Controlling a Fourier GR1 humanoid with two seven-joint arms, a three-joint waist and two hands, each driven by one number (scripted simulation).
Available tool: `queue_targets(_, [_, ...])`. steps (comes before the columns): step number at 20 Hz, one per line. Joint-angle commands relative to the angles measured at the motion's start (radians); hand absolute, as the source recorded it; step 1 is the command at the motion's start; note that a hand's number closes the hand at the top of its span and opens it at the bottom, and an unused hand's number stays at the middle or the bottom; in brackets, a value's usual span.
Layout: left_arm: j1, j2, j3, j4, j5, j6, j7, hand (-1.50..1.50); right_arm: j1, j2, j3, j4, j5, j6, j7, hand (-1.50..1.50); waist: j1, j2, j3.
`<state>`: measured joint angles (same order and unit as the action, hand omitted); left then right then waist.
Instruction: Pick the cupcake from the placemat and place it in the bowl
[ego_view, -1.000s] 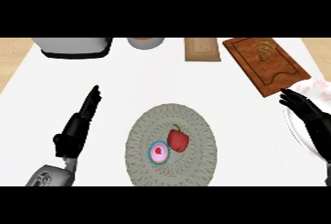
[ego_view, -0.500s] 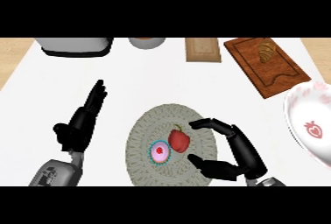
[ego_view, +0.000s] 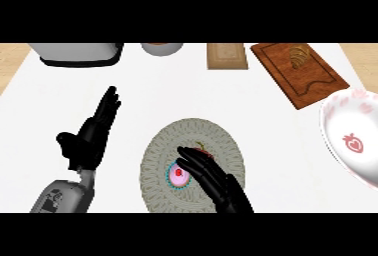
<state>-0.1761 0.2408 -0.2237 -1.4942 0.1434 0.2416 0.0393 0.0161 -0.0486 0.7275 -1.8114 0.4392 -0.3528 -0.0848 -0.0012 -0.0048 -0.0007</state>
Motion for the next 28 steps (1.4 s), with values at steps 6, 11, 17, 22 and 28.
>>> queue_targets(6, [0.058,-0.036,-0.010,-0.029,-0.023,0.005,-0.010,0.00,-0.215,0.047,-0.007,-0.159,0.205,0.162,0.579,-1.50,0.009,0.003,0.000])
queue_targets(11, [0.030,-0.035,0.010,0.006,-0.011,-0.032,-0.024,0.00,-0.263,0.048,0.010,-0.144,0.186,0.293,0.787,-1.50,0.007,0.005,0.000])
queue_targets(17, [-0.035,-0.025,0.024,-0.059,-0.047,-0.003,0.090,0.00,-0.301,0.048,-0.037,0.007,0.100,0.367,0.828,-1.50,0.009,0.005,0.001])
queue_targets(22, [0.013,-0.036,0.058,-0.047,-0.055,-0.052,0.039,0.00,-0.302,0.049,0.003,-0.015,0.101,0.406,0.892,-1.50,0.004,0.004,0.001])
queue_targets(28, [0.006,-0.053,0.112,-0.013,-0.057,-0.105,0.011,0.00,-0.200,0.048,-0.043,-0.017,0.097,0.429,0.730,-1.50,0.001,0.004,0.001])
